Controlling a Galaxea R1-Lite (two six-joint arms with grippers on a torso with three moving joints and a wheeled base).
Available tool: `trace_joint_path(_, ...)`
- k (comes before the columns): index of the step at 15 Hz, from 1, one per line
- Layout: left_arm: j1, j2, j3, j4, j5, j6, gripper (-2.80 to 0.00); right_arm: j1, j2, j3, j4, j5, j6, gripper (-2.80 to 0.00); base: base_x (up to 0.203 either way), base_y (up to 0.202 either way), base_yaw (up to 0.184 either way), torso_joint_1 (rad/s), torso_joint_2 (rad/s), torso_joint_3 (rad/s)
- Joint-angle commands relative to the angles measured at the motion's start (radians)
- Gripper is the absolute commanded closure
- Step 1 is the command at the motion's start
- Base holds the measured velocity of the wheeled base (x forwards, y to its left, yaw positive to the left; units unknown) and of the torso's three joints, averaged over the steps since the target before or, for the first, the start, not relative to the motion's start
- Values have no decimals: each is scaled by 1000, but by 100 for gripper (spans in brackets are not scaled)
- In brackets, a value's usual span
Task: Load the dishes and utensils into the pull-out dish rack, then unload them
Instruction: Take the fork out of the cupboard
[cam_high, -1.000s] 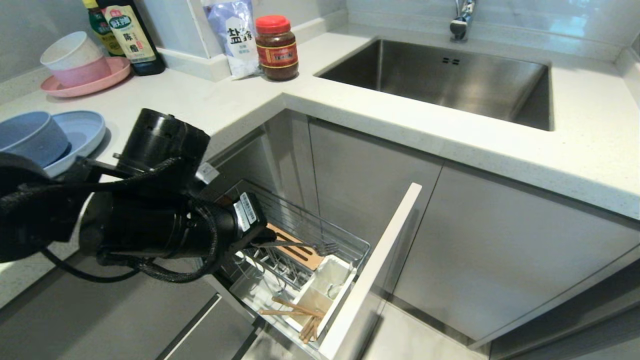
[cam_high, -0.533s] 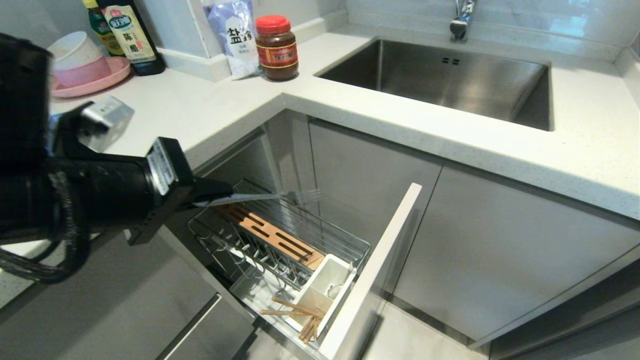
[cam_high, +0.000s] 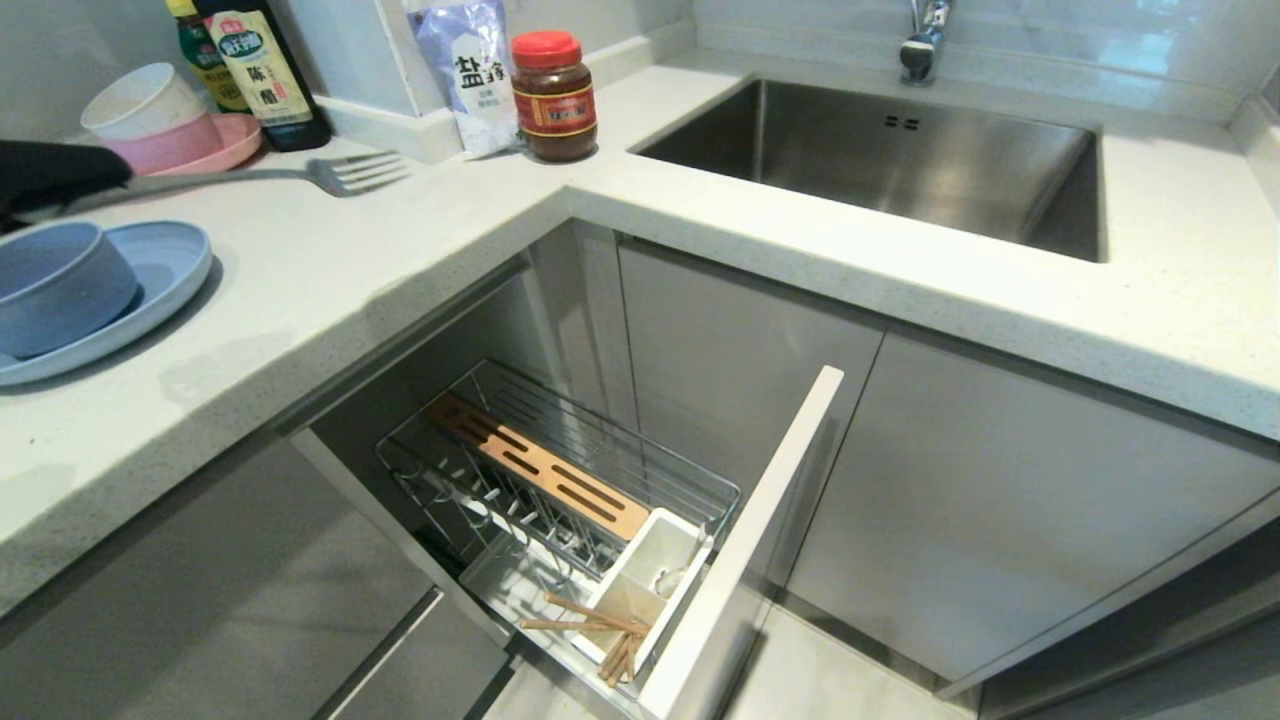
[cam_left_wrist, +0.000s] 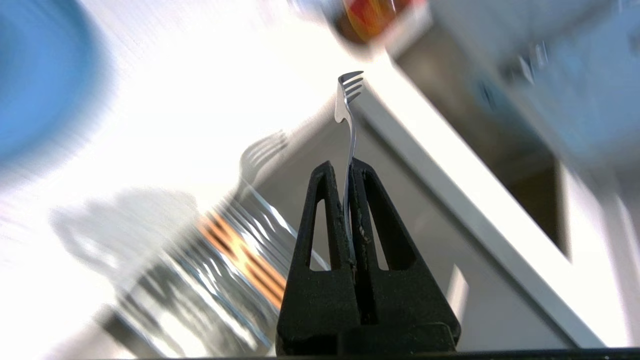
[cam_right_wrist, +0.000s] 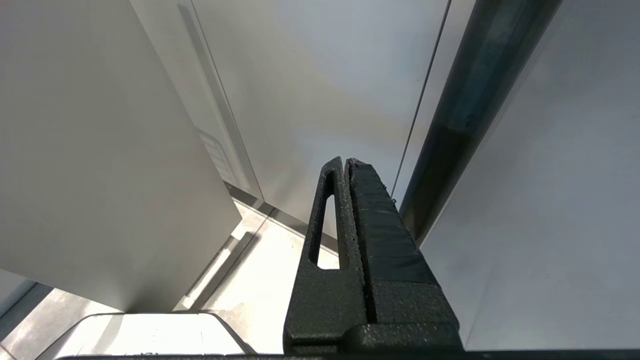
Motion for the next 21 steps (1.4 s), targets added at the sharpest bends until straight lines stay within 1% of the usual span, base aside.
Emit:
trace_joint_path(1,155,-54,-3,-50,-2,46,0,0,-4,2,0,0,0,0,0,0,0,0,0,0)
trace_joint_path(3,312,-70,-3,-101,-6,96,0,0,-4,2,0,0,0,0,0,0,0,0,0,0)
trace_joint_path(5,488,-81,-4,-122,-14,144,0,0,-4,2,0,0,0,0,0,0,0,0,0,0)
trace_joint_path(6,576,-89,-6,-126,-18,157,0,0,-4,2,0,0,0,0,0,0,0,0,0,0)
trace_joint_path(8,761,-112,9,-129,-21,170,0,0,-4,2,0,0,0,0,0,0,0,0,0,0)
trace_joint_path(9,840,-120,20,-130,-24,171,0,0,-4,2,0,0,0,0,0,0,0,0,0,0)
trace_joint_path(10,938,-125,31,-130,-29,167,0,0,-4,2,0,0,0,0,0,0,0,0,0,0)
trace_joint_path(11,1024,-129,44,-128,-44,158,0,0,-4,2,0,0,0,0,0,0,0,0,0,0)
trace_joint_path(12,1091,-133,66,-123,-70,152,0,0,-4,2,0,0,0,0,0,0,0,0,0,0)
trace_joint_path(13,1130,-135,106,-115,-99,148,0,0,-3,2,0,0,0,0,0,0,0,0,0,0)
trace_joint_path(15,1141,-137,202,-111,-121,144,0,0,-4,2,0,0,0,0,0,0,0,0,0,0)
trace_joint_path(17,1141,-139,283,-136,-143,142,0,0,-4,2,0,0,0,0,0,0,0,0,0,0)
trace_joint_path(19,1142,-139,348,-241,-192,122,0,0,-4,2,0,0,0,0,0,0,0,0,0,0)
trace_joint_path(21,1140,-132,420,-379,-224,110,0,0,-4,2,0,0,0,0,0,0,0,0,0,0)
